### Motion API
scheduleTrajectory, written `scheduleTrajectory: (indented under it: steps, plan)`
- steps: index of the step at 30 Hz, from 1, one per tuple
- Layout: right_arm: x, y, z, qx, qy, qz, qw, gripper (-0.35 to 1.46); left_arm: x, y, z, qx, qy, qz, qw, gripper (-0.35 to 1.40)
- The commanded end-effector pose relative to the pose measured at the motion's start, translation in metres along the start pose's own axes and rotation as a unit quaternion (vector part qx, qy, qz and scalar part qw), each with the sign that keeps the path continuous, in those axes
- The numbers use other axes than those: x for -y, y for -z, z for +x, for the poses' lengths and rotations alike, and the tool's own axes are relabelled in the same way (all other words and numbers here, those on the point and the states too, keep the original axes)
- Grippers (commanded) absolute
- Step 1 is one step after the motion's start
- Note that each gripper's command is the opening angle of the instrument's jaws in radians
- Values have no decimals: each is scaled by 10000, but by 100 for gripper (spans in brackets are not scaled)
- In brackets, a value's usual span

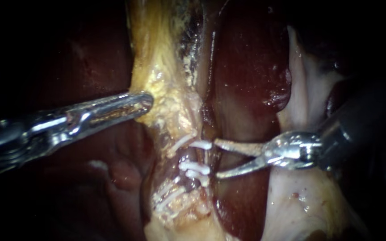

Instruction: Go to the cutting position right tube

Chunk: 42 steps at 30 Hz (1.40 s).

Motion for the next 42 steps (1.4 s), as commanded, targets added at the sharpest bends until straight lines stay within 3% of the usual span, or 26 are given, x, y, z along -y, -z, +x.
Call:
scheduleTrajectory:
  steps: [1, 7, 16, 29, 42]
  plan:
    - [-1, -2, -3, 47, -38, 21, 10000, 142, 2, 5, -2, 41, 19, -14, 10000, -35]
    - [-10, -9, -17, 370, -166, 101, 9991, 133, 11, 19, -7, 100, 51, 9, 9999, -35]
    - [-35, -9, -16, 378, -451, 98, 9982, 132, 15, 22, -7, 103, 57, 0, 9999, -35]
    - [-60, -15, -5, 369, -934, 20, 9949, 125, 17, 23, -6, 104, 59, -4, 9999, -35]
    - [-73, -34, 5, 352, -1107, -16, 9932, 125, 17, 23, -6, 104, 59, -4, 9999, -35]
